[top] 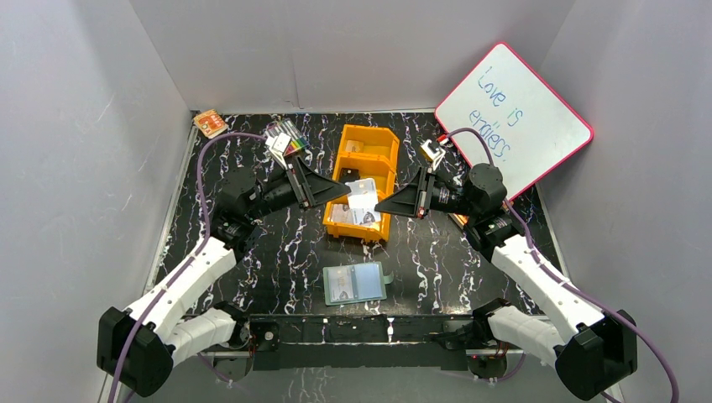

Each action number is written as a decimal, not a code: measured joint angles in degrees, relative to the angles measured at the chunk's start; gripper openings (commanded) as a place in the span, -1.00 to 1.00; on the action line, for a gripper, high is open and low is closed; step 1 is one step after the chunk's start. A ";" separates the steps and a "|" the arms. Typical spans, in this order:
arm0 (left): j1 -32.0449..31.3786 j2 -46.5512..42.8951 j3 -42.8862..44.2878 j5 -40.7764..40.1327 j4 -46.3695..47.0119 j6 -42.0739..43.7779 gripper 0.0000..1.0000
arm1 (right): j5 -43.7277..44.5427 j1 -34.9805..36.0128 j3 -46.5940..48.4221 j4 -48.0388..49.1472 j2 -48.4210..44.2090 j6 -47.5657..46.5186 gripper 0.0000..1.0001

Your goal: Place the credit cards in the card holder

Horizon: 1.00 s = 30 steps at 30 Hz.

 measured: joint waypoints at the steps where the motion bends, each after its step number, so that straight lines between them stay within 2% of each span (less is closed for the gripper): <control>1: -0.17 0.11 0.00 0.35 0.24 -0.15 0.64 | -0.09 0.02 0.00 0.02 0.00 0.02 -1.00; 14: -0.33 -0.02 -2.69 0.81 2.19 -1.33 0.36 | -0.37 0.02 -0.04 1.73 0.00 1.29 -1.00; 30: -0.33 -0.02 -4.07 0.79 4.98 -3.02 0.29 | -0.76 0.00 -0.98 2.95 -0.22 1.95 -1.00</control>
